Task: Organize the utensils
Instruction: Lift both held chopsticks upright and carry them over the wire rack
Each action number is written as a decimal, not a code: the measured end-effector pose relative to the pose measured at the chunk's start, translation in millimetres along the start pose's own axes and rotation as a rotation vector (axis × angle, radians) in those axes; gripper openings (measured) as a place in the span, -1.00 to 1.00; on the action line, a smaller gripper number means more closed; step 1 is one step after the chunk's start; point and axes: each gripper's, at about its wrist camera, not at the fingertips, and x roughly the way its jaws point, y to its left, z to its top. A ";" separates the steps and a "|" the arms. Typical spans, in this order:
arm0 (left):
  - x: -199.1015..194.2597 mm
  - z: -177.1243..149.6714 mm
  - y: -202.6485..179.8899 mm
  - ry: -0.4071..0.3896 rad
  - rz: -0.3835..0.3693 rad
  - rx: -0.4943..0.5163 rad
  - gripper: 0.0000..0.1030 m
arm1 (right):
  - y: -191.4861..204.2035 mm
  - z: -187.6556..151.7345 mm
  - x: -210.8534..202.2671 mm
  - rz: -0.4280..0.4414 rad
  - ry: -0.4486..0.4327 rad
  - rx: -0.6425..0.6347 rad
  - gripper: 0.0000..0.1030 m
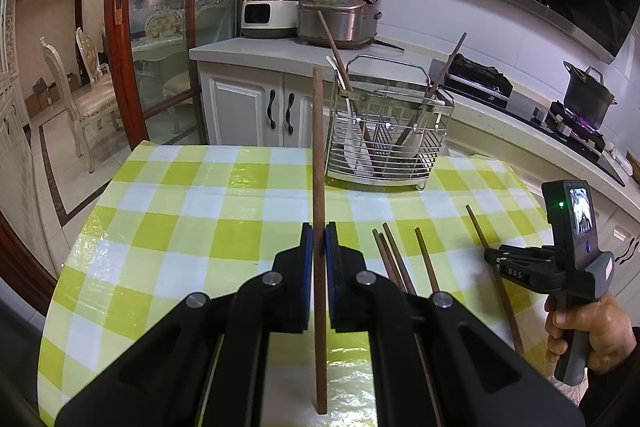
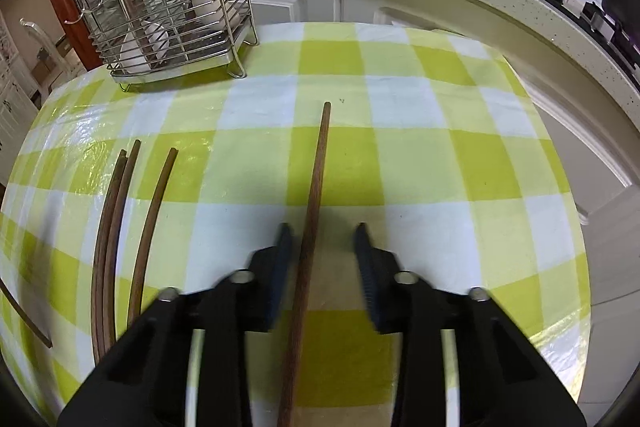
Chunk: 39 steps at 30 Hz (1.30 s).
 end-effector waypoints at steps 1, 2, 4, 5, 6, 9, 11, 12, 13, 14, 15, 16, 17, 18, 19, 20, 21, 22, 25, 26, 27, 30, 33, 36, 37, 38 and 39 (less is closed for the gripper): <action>0.2 0.3 0.0 0.000 0.000 -0.001 -0.87 | 0.2 -0.6 0.0 0.002 -0.003 -0.004 -0.69; 0.2 0.5 -0.1 -0.001 -0.001 -0.001 -0.87 | -0.6 -0.2 -0.2 0.002 -0.005 -0.002 -0.75; 0.0 1.0 0.1 -0.002 -0.002 0.001 -0.87 | -4.9 -1.0 -2.3 0.043 -0.006 0.020 -0.80; 0.1 1.9 0.0 -0.003 -0.003 0.002 -0.87 | -5.0 -1.7 -6.5 0.047 -0.020 0.019 -0.80; 0.1 2.2 -0.2 -0.004 -0.003 0.004 -0.87 | -4.7 -1.8 -11.2 0.048 -0.033 0.016 -0.81; 0.6 3.0 -0.1 -0.004 -0.004 0.005 -0.87 | -4.6 -2.3 -34.4 0.077 -0.085 0.019 -0.82; 0.7 3.5 -0.3 -0.005 -0.005 0.006 -0.87 | -4.0 -1.7 -48.8 0.088 -0.115 0.014 -0.82; 0.7 3.4 -0.4 -0.006 -0.005 0.006 -0.87 | -3.3 -1.7 -60.0 0.095 -0.139 0.009 -0.82; 0.6 3.9 -0.7 -0.007 -0.005 0.006 -0.87 | -2.9 -1.7 -68.3 0.100 -0.156 0.005 -0.82; 0.2 4.1 -1.3 -0.008 -0.005 0.007 -0.87 | -2.1 -1.9 -79.9 0.107 -0.180 0.001 -0.82; 0.0 4.3 -1.8 -0.009 -0.005 0.007 -0.87 | -2.0 -1.5 -86.5 0.111 -0.194 -0.002 -0.82; -0.5 4.2 -2.5 -0.010 -0.006 0.008 -0.87 | -1.6 -1.6 -95.5 0.118 -0.212 -0.006 -0.82; -0.6 4.6 -2.6 -0.011 -0.007 0.009 -0.87 | -1.4 -1.8 -103.4 0.127 -0.226 -0.009 -0.82; -1.1 4.6 -3.2 -0.013 -0.008 0.010 -0.87 | -2.3 -2.0 -108.3 0.132 -0.236 -0.011 -0.82; -1.2 4.8 -3.3 -0.014 -0.009 0.011 -0.87 | -2.4 -2.5 -114.3 0.136 -0.247 -0.013 -0.82; -1.7 4.9 -3.3 -0.016 -0.010 0.011 -0.87 | -2.6 -2.8 -121.5 0.140 -0.261 -0.014 -0.82; -2.3 5.0 -3.2 -0.017 -0.010 0.011 -0.87 | -2.8 -3.5 -126.6 0.140 -0.270 -0.016 -0.82; -3.8 4.6 -3.6 -0.019 -0.010 0.011 -0.87 | -2.6 -4.3 -132.2 0.140 -0.282 -0.020 -0.82; -6.3 4.5 -3.1 -0.024 -0.009 0.011 -0.87 | -1.8 -6.2 -144.2 0.144 -0.307 -0.027 -0.82; -6.9 4.5 -2.9 -0.025 -0.010 0.011 -0.87 | -1.0 -7.0 -148.4 0.143 -0.316 -0.032 -0.82; -7.8 3.9 -3.3 -0.027 -0.010 0.011 -0.87 | -0.5 -7.6 -149.9 0.140 -0.322 -0.035 -0.82; -9.1 3.4 -3.7 -0.029 -0.012 0.011 -0.87 | 0.6 -9.1 -150.5 0.135 -0.331 -0.040 -0.82; -9.4 3.4 -3.8 -0.030 -0.011 0.011 -0.87 | 1.3 -10.8 -151.0 0.132 -0.336 -0.042 -0.82; -11.1 4.7 -4.1 -0.035 -0.014 0.013 -0.88 | 2.0 -11.5 -151.7 0.137 -0.338 -0.045 -0.82; -11.8 5.9 -4.8 -0.037 -0.017 0.013 -0.88 | 2.6 -11.1 -152.4 0.140 -0.340 -0.046 -0.82; -12.4 8.1 -5.5 -0.040 -0.023 0.013 -0.88 | 3.5 -10.6 -153.1 0.142 -0.341 -0.047 -0.82; -12.6 10.1 -5.7 -0.042 -0.028 0.013 -0.88 | 4.4 -9.5 -154.1 0.142 -0.345 -0.049 -0.82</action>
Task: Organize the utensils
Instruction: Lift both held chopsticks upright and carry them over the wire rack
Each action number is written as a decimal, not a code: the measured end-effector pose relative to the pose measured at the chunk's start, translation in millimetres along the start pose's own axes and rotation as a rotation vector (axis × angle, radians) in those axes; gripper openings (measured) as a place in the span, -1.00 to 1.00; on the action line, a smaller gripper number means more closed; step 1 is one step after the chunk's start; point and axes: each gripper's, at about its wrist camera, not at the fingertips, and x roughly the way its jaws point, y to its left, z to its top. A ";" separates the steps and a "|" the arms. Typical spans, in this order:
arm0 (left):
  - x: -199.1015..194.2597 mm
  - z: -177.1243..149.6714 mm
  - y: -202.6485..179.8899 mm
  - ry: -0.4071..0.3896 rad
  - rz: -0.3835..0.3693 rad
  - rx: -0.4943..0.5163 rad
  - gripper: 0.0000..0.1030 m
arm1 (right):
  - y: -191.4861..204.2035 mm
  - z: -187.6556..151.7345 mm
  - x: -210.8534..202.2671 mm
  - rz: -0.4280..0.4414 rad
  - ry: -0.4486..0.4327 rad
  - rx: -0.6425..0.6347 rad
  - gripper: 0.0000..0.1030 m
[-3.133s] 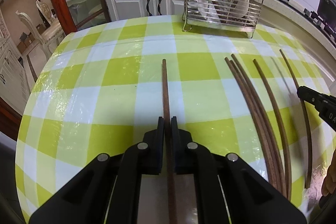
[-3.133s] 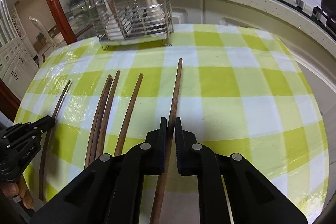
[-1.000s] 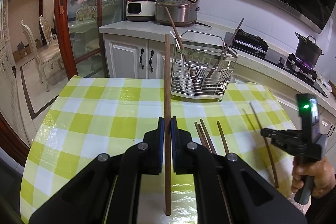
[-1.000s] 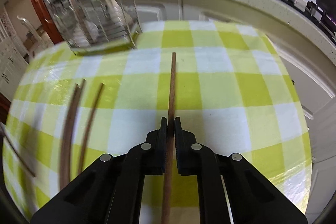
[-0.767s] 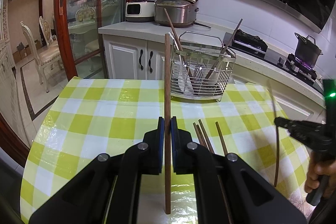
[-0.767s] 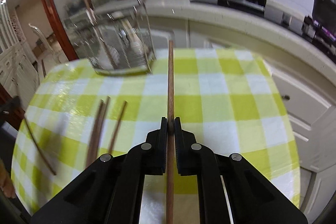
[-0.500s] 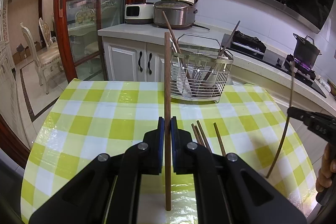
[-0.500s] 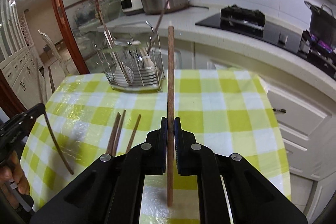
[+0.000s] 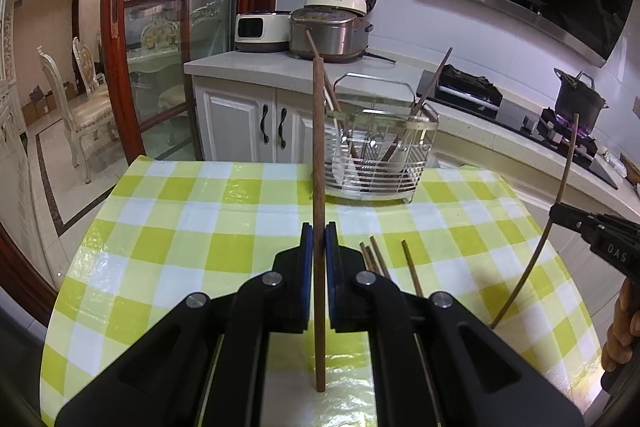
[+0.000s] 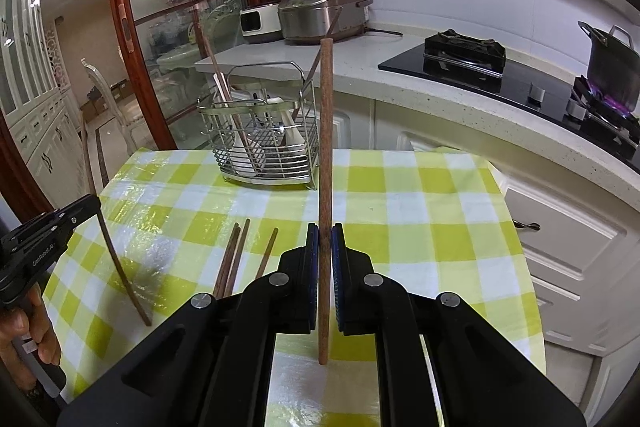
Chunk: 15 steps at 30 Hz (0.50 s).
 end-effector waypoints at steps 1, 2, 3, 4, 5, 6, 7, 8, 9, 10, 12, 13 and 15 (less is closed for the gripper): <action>-0.1 2.6 -0.6 -0.003 -0.006 0.001 -0.88 | 0.8 1.9 -0.4 0.003 -0.003 -0.001 -0.82; 0.1 5.4 -1.3 -0.006 -0.011 0.003 -0.88 | 1.3 4.2 -0.9 0.007 -0.006 -0.001 -0.82; 0.8 8.7 -2.0 -0.008 -0.018 0.005 -0.88 | 1.5 6.1 -0.9 0.010 -0.009 -0.002 -0.82; 1.1 11.6 -3.1 -0.010 -0.024 0.006 -0.88 | 1.9 9.2 -1.2 0.011 -0.013 -0.005 -0.82; 1.7 15.9 -4.3 -0.014 -0.029 0.009 -0.88 | 2.8 13.9 -1.8 0.013 -0.020 -0.010 -0.82; 2.1 20.5 -5.7 -0.020 -0.033 0.013 -0.88 | 3.6 18.2 -2.2 0.016 -0.025 -0.013 -0.82; 2.4 24.6 -7.1 -0.026 -0.037 0.016 -0.88 | 4.5 22.7 -2.7 0.019 -0.030 -0.015 -0.82; 2.9 29.7 -8.3 -0.032 -0.042 0.019 -0.88 | 5.2 27.9 -3.2 0.020 -0.038 -0.016 -0.82; 3.8 35.4 -9.5 -0.038 -0.047 0.022 -0.88 | 5.6 31.9 -3.1 0.020 -0.043 -0.019 -0.82; 4.8 40.3 -10.3 -0.043 -0.049 0.024 -0.88 | 6.2 37.3 -3.1 0.021 -0.050 -0.019 -0.82; 7.3 53.1 -12.3 -0.056 -0.057 0.027 -0.88 | 6.7 48.6 -2.2 0.025 -0.061 -0.015 -0.82; 8.2 58.6 -12.8 -0.062 -0.058 0.027 -0.88 | 7.0 54.6 -1.3 0.024 -0.067 -0.012 -0.82; 10.3 75.2 -14.3 -0.084 -0.067 0.027 -0.88 | 7.7 69.3 0.6 0.030 -0.079 -0.010 -0.82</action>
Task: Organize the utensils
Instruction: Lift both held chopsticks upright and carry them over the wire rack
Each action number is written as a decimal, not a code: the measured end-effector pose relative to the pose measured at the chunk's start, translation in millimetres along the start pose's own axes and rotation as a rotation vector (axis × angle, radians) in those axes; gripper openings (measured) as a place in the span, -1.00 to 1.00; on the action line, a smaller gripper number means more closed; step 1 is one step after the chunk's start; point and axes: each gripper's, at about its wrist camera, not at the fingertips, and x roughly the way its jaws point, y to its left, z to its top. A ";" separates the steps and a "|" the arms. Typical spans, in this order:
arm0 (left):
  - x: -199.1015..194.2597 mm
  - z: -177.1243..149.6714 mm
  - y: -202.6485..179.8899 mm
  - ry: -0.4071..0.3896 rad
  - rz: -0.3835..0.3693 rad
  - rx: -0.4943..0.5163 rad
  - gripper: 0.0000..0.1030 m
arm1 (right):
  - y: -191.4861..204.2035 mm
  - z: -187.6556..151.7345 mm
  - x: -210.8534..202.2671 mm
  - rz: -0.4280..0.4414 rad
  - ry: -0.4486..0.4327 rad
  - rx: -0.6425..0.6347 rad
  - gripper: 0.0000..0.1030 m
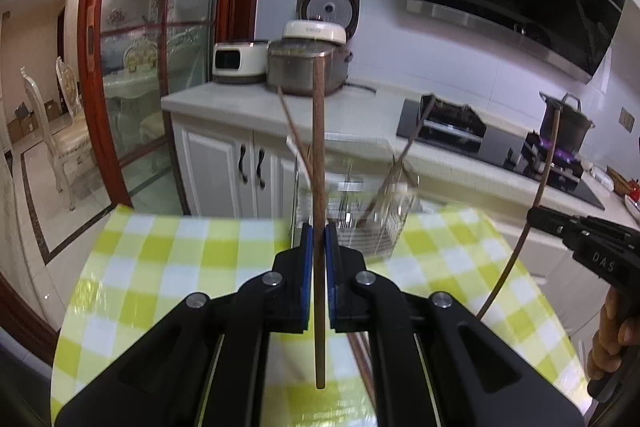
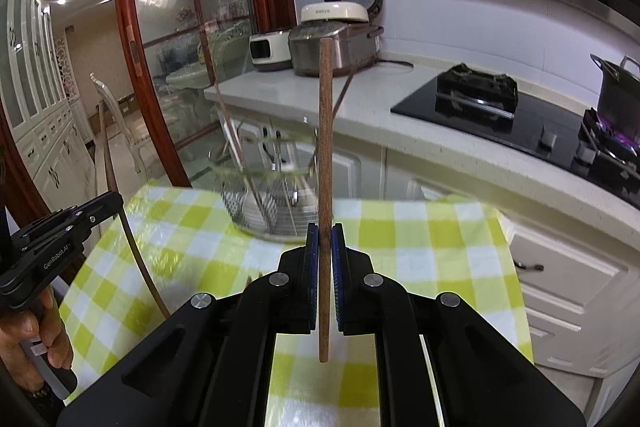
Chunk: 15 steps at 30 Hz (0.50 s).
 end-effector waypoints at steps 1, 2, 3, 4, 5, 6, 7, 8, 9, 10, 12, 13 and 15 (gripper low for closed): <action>0.8 6.5 -0.6 -0.008 -0.003 0.000 -0.88 | 0.6 7.3 0.8 0.002 -0.008 -0.001 -0.82; 2.0 14.5 -1.5 -0.019 -0.005 0.000 -0.88 | 1.3 12.8 1.1 0.003 -0.015 -0.003 -0.82; 3.3 23.8 -2.8 -0.033 -0.006 0.003 -0.88 | 3.1 21.5 1.6 0.005 -0.026 -0.007 -0.82; 4.5 31.2 -4.0 -0.045 -0.008 0.005 -0.88 | 4.9 29.0 2.0 0.007 -0.034 -0.010 -0.82; 5.8 38.9 -5.1 -0.056 -0.009 0.007 -0.88 | 6.8 38.9 2.8 0.008 -0.046 -0.015 -0.82; 6.9 47.0 -6.5 -0.068 -0.008 0.010 -0.88 | 8.1 46.4 3.4 0.008 -0.055 -0.019 -0.82; 7.8 52.8 -7.8 -0.077 -0.007 0.014 -0.88 | 8.9 53.0 4.2 0.007 -0.062 -0.022 -0.82; 8.6 59.6 -9.4 -0.090 -0.008 0.017 -0.88 | 10.2 60.8 5.4 0.007 -0.071 -0.028 -0.82; 9.4 66.4 -11.0 -0.102 -0.010 0.021 -0.88 | 11.3 67.0 5.9 0.008 -0.076 -0.031 -0.82; 10.5 72.3 -12.3 -0.109 -0.010 0.024 -0.88 | 13.0 72.6 6.5 0.008 -0.081 -0.034 -0.82; 12.9 84.6 -15.9 -0.128 -0.010 0.033 -0.88 | 15.9 86.6 9.3 0.007 -0.093 -0.043 -0.82; 13.8 90.1 -17.0 -0.137 -0.010 0.037 -0.88 | 16.4 91.2 9.6 0.009 -0.098 -0.044 -0.82; 16.6 103.0 -20.1 -0.157 -0.010 0.044 -0.88 | 17.7 103.4 10.8 0.012 -0.115 -0.046 -0.82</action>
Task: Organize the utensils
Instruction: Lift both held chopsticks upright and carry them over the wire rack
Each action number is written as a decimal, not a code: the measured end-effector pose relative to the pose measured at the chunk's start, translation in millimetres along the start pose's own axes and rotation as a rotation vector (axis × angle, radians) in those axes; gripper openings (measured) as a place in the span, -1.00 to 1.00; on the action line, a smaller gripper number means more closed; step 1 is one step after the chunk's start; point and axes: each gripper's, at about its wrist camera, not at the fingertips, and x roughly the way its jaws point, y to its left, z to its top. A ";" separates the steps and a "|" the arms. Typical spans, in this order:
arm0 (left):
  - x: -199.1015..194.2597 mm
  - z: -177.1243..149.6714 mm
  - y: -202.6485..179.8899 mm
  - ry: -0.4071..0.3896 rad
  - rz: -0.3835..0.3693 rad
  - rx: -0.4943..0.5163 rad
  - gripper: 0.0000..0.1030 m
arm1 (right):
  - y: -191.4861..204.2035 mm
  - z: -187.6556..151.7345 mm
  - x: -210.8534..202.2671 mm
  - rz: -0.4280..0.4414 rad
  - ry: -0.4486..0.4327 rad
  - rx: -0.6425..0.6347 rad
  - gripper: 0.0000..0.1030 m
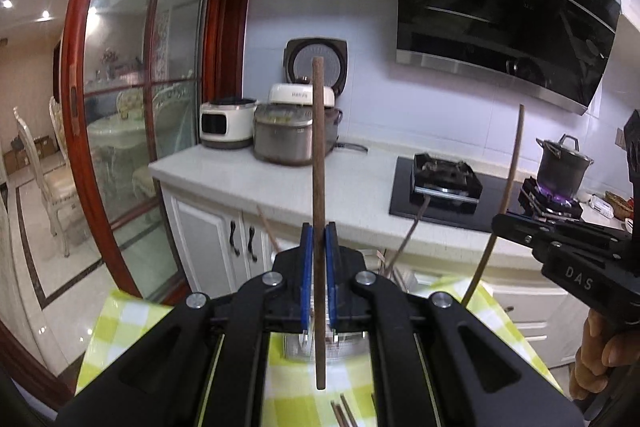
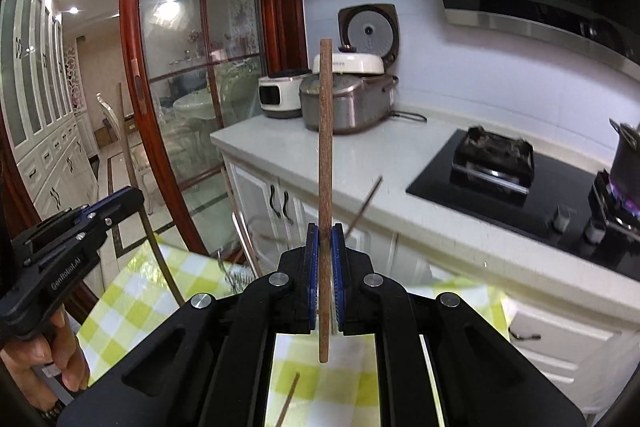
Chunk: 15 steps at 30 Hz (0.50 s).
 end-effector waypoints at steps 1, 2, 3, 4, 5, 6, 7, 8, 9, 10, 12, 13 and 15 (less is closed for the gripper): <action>1.7 4.3 -1.5 -0.012 -0.002 0.004 -0.88 | 0.8 6.4 1.3 -0.001 -0.010 -0.003 -0.82; 3.4 9.0 -2.3 -0.023 -0.003 0.006 -0.88 | 1.6 12.3 3.0 0.000 -0.019 -0.004 -0.82; 5.4 12.9 -3.8 -0.031 -0.005 0.008 -0.88 | 2.3 16.4 4.5 0.001 -0.024 -0.005 -0.82; 9.0 16.4 -4.4 -0.042 -0.008 0.007 -0.88 | 3.3 21.1 7.3 0.002 -0.028 -0.006 -0.82; 13.6 19.3 -4.3 -0.050 -0.009 0.004 -0.88 | 4.3 24.7 10.6 0.002 -0.029 -0.007 -0.82; 17.0 21.5 -3.8 -0.055 -0.009 0.000 -0.88 | 4.9 26.1 12.4 0.003 -0.031 -0.007 -0.82; 19.2 22.7 -2.7 -0.058 -0.010 -0.004 -0.88 | 5.6 28.0 15.9 0.004 -0.031 -0.007 -0.82; 23.2 24.7 -1.7 -0.066 -0.010 -0.009 -0.88 | 6.1 30.3 20.3 0.008 -0.031 -0.006 -0.82; 26.3 26.2 -0.7 -0.072 -0.008 -0.012 -0.88 | 7.1 31.8 23.0 0.010 -0.034 -0.007 -0.82; 28.6 27.0 0.9 -0.077 -0.006 -0.016 -0.88 | 7.1 33.6 26.4 0.009 -0.036 -0.009 -0.82; 34.8 28.3 3.4 -0.092 -0.001 -0.028 -0.88 | 7.3 37.5 32.3 0.015 -0.046 0.000 -0.82; 37.0 28.5 4.9 -0.098 0.002 -0.031 -0.88 | 6.9 39.2 35.1 0.018 -0.052 0.006 -0.82; 43.7 28.2 8.6 -0.115 0.010 -0.041 -0.88 | 7.9 41.4 40.5 0.017 -0.066 0.017 -0.82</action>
